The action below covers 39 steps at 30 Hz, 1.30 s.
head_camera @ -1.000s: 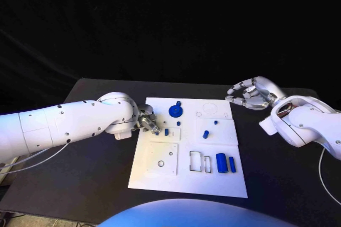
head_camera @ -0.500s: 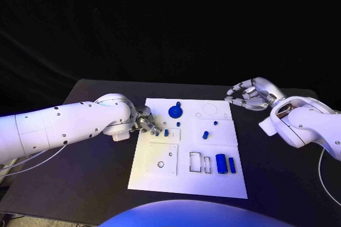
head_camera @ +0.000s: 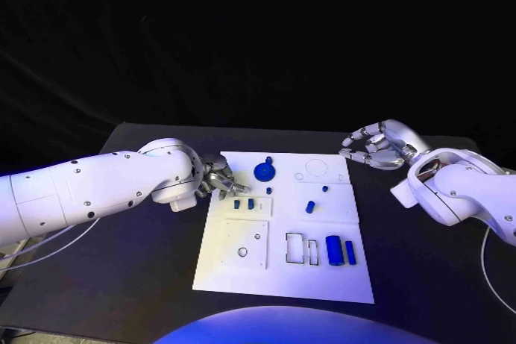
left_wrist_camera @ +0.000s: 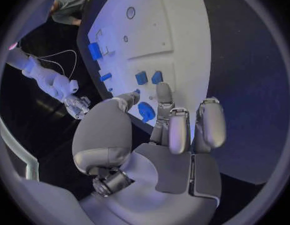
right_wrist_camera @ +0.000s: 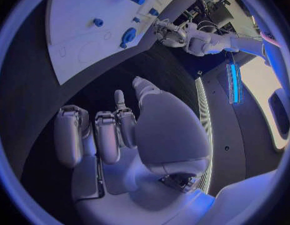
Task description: Assemble the parts on the task board
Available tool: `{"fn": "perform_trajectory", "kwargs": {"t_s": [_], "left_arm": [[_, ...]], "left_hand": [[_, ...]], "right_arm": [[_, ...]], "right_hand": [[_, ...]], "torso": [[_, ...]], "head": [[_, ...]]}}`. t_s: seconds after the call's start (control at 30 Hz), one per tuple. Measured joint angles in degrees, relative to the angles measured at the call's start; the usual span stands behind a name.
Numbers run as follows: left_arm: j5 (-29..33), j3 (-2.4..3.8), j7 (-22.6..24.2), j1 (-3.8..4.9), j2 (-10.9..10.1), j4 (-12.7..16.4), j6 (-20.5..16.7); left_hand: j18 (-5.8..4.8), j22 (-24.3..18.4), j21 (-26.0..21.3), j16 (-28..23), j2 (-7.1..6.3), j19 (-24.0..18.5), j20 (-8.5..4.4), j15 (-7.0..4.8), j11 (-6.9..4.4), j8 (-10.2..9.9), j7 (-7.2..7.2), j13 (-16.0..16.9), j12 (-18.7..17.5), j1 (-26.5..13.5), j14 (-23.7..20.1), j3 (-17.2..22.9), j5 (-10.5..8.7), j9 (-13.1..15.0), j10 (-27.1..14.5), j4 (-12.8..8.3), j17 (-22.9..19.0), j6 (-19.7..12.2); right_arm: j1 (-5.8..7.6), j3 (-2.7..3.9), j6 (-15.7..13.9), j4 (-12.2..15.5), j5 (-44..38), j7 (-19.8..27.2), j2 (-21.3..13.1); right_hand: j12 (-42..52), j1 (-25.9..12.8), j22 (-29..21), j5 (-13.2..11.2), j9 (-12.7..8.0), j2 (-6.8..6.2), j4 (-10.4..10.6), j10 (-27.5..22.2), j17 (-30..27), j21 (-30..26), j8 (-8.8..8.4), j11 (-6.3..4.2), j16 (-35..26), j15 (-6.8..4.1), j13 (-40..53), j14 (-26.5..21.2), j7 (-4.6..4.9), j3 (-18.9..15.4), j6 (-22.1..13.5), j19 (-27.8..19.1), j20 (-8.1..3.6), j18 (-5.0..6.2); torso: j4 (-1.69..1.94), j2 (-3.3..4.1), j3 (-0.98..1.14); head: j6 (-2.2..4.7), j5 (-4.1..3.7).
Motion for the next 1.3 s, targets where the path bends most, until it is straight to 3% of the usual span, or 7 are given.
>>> {"fn": "perform_trajectory", "kwargs": {"t_s": [0.07,0.13,0.23,0.27,0.37,0.73,1.3], "left_arm": [[0.73,0.07,1.98,0.01,0.03,0.01,-1.80],[1.16,0.08,4.47,0.02,0.27,-0.01,-3.80],[1.08,-0.18,8.22,0.02,0.89,-0.08,-6.73],[0.87,-0.38,9.58,0.00,1.13,-0.14,-7.83],[-0.62,-1.14,14.25,-0.17,1.97,-0.57,-11.58],[-13.25,-2.73,26.02,-0.84,5.10,-2.66,-20.10],[-27.30,-3.10,27.14,-1.36,9.16,-6.42,-15.76]], "left_hand": [[1.63,-5.50,-4.16,-3.17,-0.05,-4.09,0.87,1.24,1.17,-1.26,1.24,-1.16,-1.81,2.41,-0.38,-0.66,0.00,-0.86,-3.01,-0.01,-2.17,-2.43],[4.00,-16.86,-13.28,-10.97,-0.03,-12.65,2.05,2.59,2.79,-2.19,2.80,-2.48,-4.08,5.90,-4.84,-0.68,0.00,-1.87,-7.62,-0.06,-12.11,-5.21],[5.13,-24.63,-20.28,-15.67,-0.81,-18.13,2.96,3.51,3.74,-3.01,3.83,-3.41,-5.19,11.09,-8.55,0.59,0.00,-3.23,-11.40,-0.48,-17.85,-7.07],[5.72,-28.22,-24.28,-21.32,-1.60,-20.93,3.60,4.14,4.39,-3.54,4.35,-4.40,-6.21,14.44,-13.51,1.43,0.00,-4.42,-13.88,-0.24,-24.67,-7.76],[5.71,-31.36,-28.60,-27.51,-2.85,-22.61,4.45,4.81,4.96,-3.96,4.78,-6.57,-7.93,20.31,-18.99,2.79,0.00,-6.53,-16.48,-0.97,-31.47,-8.30],[5.71,-31.85,-29.89,-26.94,-4.64,-22.45,4.37,4.92,5.14,-6.01,4.10,-13.39,-13.01,28.23,-20.04,1.67,-0.27,-12.93,-18.70,-2.27,-33.23,-6.44],[5.70,-26.94,-24.67,-17.41,-4.42,-21.95,4.43,4.60,5.25,-8.97,3.30,-18.18,-15.53,30.96,-16.39,0.83,-0.27,-18.31,-20.04,-3.47,-28.16,-2.73]], "right_arm": [[-0.01,0.00,-0.01,-0.03,0.00,0.01,0.00],[-0.02,0.00,-0.02,-0.04,0.00,0.02,-0.02],[-0.03,0.00,-0.04,-0.04,0.00,0.04,-0.08],[-0.03,0.00,-0.05,-0.04,0.00,0.05,-0.09],[-0.05,0.00,-0.07,-0.03,0.01,0.07,-0.17],[-0.24,0.00,-0.11,0.06,0.03,0.13,-0.42],[-0.38,0.00,-0.11,0.10,0.03,0.18,-0.40]], "right_hand": [[0.00,0.00,0.00,0.00,0.00,0.00,0.00,0.00,0.00,0.00,0.00,0.00,0.00,0.00,0.00,0.00,0.00,0.00,0.00,0.00,0.00,0.00],[0.00,0.00,0.00,0.00,0.00,0.00,0.10,0.00,0.00,0.00,0.00,0.00,0.00,0.00,0.00,0.00,0.00,-0.10,0.00,0.00,0.00,0.00],[0.00,0.00,-0.01,0.00,0.00,0.00,0.16,0.00,-0.01,0.00,0.00,0.00,0.00,0.00,-0.01,0.00,0.00,-0.16,0.00,0.00,0.00,0.01],[0.00,0.00,-0.01,0.00,0.00,0.00,0.16,0.00,-0.01,0.00,0.00,0.00,0.00,0.00,-0.01,0.00,0.00,-0.16,0.00,0.00,0.00,0.00],[0.00,0.00,-0.01,0.00,-0.01,0.00,0.16,0.00,-0.01,0.00,0.00,0.00,0.00,0.00,-0.01,0.00,0.00,-0.16,0.00,0.00,0.00,0.00],[0.00,0.00,-0.02,0.00,-0.01,0.00,0.16,0.00,-0.01,-0.21,0.00,0.00,0.00,0.00,-0.02,0.00,0.00,-0.16,0.00,0.00,0.00,0.00],[0.00,0.00,-0.03,0.00,-0.02,0.00,0.16,0.00,-0.02,-0.21,0.00,0.00,0.00,0.00,-0.02,0.00,0.00,-0.16,0.00,0.00,0.00,0.00]], "torso": [[0.01,0.00,0.01],[0.01,0.00,0.01],[0.04,0.01,-0.02],[0.05,0.02,-0.02],[0.05,0.03,-0.05],[0.05,0.05,-0.10],[-0.07,0.13,-0.05]], "head": [[0.12,-0.15],[0.21,-0.29],[0.33,-0.50],[0.40,-0.57],[0.52,-0.71],[0.86,-1.18],[0.76,-1.28]]}}
